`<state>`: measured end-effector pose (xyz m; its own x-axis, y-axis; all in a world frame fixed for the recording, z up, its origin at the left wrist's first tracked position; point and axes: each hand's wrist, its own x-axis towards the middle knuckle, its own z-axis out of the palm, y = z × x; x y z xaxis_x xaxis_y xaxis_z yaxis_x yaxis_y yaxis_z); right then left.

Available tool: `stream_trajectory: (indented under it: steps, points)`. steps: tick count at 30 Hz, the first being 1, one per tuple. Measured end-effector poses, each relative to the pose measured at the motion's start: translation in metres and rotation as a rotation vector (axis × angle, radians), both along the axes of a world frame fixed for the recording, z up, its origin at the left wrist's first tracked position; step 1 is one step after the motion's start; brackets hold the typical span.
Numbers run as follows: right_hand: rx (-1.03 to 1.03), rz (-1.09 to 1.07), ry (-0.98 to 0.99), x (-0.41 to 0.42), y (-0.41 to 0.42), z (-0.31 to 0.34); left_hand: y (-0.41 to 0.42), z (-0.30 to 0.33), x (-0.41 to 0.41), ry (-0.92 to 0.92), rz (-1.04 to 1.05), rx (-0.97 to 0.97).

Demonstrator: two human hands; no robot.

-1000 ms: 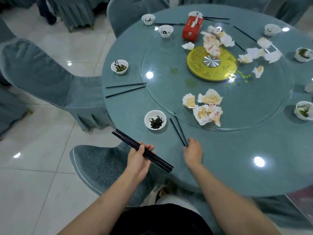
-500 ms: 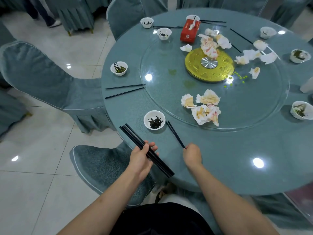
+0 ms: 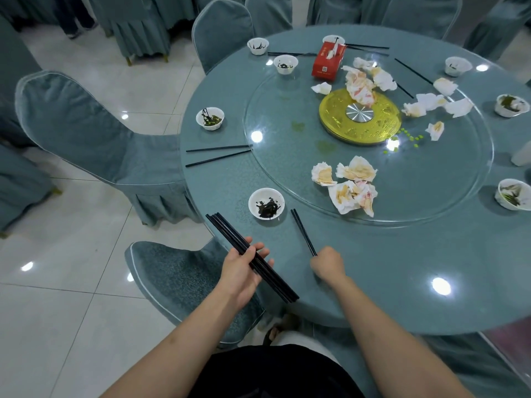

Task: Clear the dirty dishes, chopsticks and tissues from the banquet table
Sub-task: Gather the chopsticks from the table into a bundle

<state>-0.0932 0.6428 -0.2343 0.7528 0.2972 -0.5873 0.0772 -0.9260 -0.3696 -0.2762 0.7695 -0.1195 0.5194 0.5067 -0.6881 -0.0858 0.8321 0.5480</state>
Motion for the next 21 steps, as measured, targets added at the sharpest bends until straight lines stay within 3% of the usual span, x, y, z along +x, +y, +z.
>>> stream_trajectory:
  steps: [10, 21]
  points:
    - [0.244, -0.088, 0.169, 0.003, -0.009, 0.047, -0.001, 0.002, 0.009, 0.039, -0.066, 0.031]
    - [0.571, 0.041, 0.259, -0.028, 0.025, 0.114, 0.006, 0.005, 0.014, 0.016, -0.041, -0.008]
